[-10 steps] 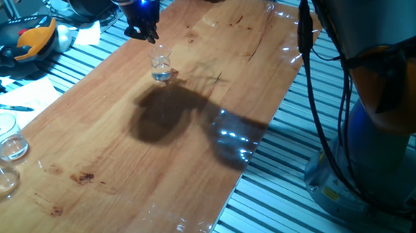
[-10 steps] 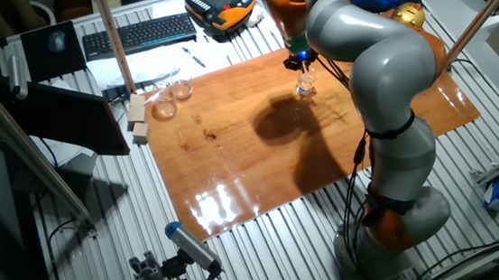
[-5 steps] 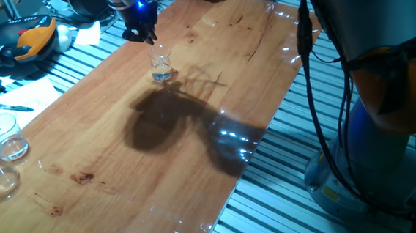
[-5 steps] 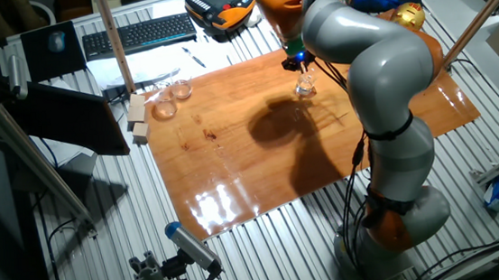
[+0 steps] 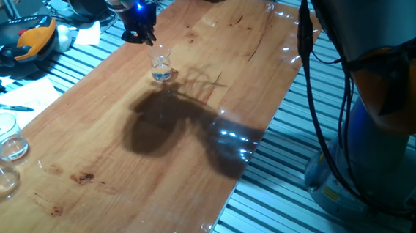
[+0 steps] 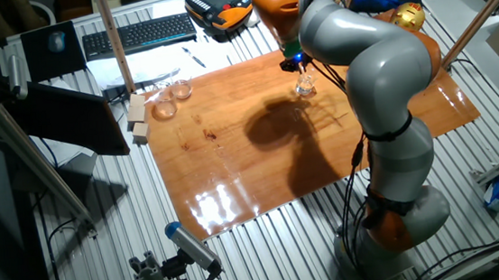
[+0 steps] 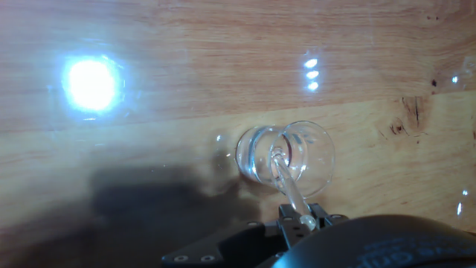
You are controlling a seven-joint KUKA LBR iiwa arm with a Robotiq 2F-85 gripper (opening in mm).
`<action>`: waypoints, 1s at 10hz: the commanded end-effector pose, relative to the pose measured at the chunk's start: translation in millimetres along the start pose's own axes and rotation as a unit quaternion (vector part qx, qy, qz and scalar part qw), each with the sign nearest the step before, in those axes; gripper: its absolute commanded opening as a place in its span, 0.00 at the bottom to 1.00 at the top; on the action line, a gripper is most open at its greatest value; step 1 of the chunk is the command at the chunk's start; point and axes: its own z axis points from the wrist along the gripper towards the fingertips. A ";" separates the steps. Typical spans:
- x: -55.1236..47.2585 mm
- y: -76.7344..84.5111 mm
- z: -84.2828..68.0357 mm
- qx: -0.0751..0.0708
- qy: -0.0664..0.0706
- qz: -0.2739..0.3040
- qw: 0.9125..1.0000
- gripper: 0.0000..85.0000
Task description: Stir the beaker with a glass rod
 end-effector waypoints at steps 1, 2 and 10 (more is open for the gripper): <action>0.0 0.8 0.3 0.001 -0.002 0.000 1.000 0.00; 0.4 2.4 0.9 0.005 -0.003 -0.001 1.000 0.00; 1.3 3.9 1.9 0.009 -0.020 0.000 1.000 0.00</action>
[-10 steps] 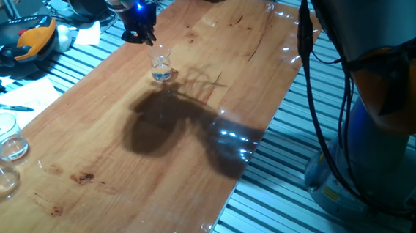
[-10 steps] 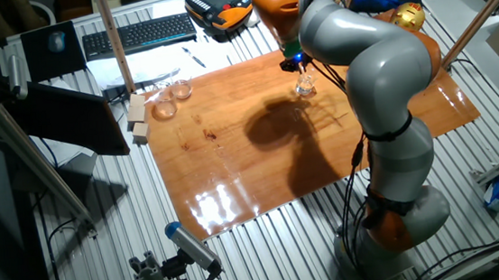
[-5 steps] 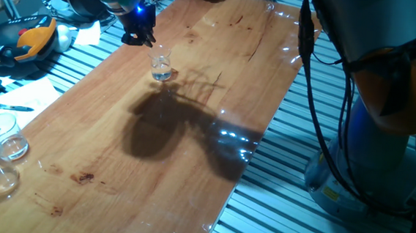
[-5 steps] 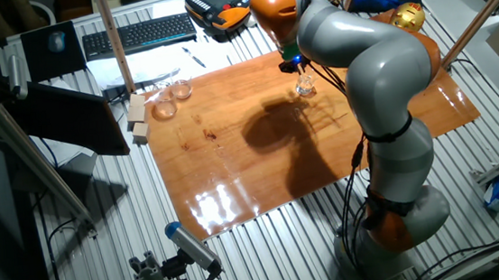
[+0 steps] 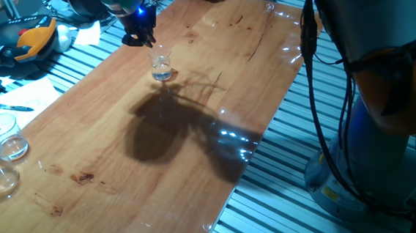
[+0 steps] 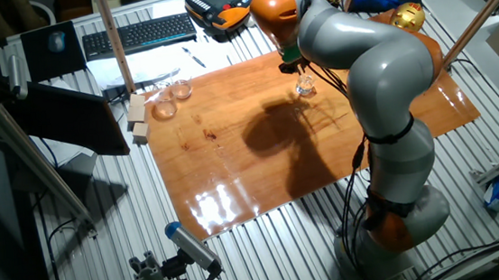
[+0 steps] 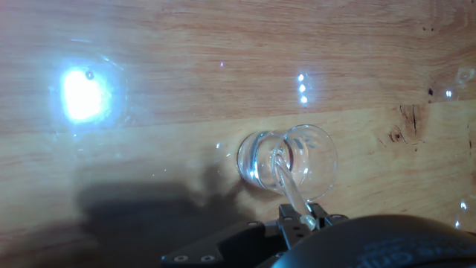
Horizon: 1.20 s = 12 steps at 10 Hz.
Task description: Stir the beaker with a glass rod
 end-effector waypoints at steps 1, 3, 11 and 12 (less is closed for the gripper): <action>0.3 -0.2 0.1 0.000 0.000 -0.002 1.000 0.00; 1.2 0.1 0.4 0.001 0.001 -0.005 1.000 0.00; 2.0 0.9 0.9 0.007 0.004 -0.019 1.000 0.40; 2.1 1.0 1.0 0.005 0.004 -0.018 1.000 0.40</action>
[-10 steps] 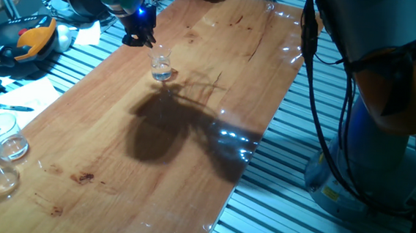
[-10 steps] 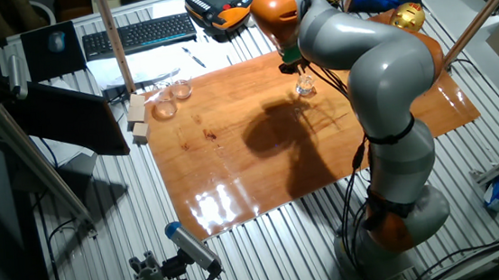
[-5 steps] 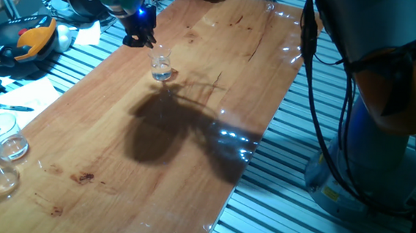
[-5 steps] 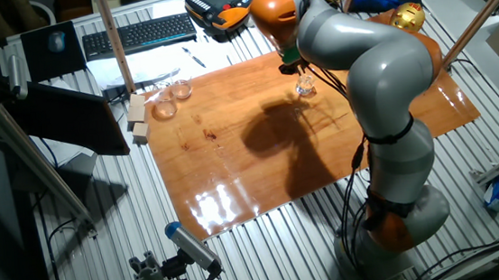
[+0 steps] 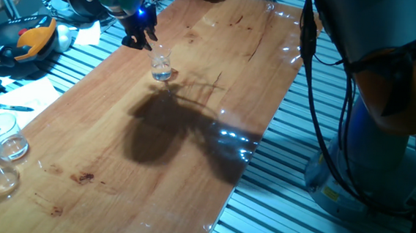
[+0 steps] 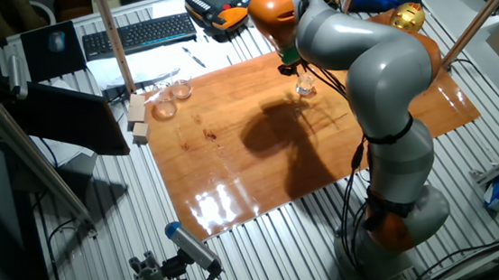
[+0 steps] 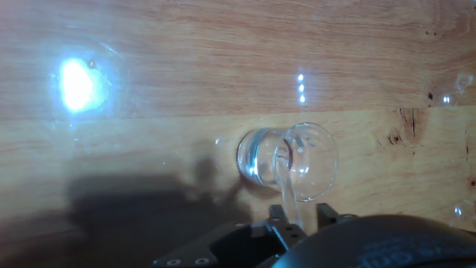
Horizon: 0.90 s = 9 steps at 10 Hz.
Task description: Stir the beaker with a glass rod
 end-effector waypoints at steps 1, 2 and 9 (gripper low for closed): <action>0.0 -0.2 -0.1 0.000 -0.001 0.001 1.000 0.40; -0.1 -0.7 -1.3 0.000 -0.002 0.002 1.000 0.40; 1.3 -14.9 -36.4 -0.079 0.011 0.033 0.996 0.20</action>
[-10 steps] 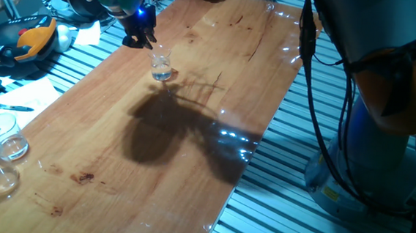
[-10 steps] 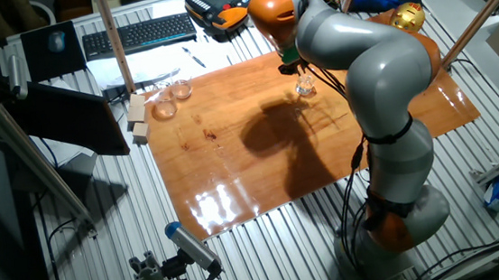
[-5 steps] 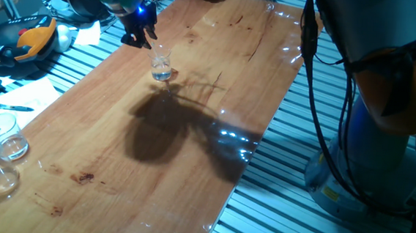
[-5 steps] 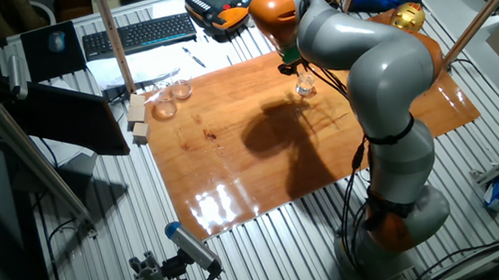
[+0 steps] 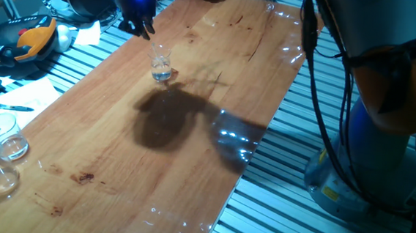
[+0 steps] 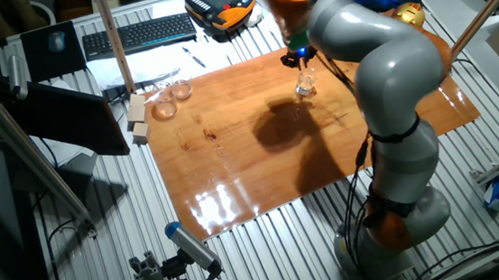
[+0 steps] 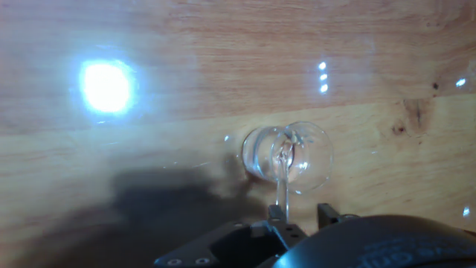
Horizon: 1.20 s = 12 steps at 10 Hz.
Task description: Stir the beaker with a glass rod
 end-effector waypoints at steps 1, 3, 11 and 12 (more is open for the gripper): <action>1.9 -0.4 -3.4 -0.022 0.001 0.005 1.000 0.20; 5.9 1.3 -10.5 -0.051 0.013 0.012 0.999 0.00; 26.1 10.0 -67.9 -0.124 0.003 0.005 0.992 0.00; 27.7 10.8 -72.9 -0.123 0.003 0.000 0.992 0.00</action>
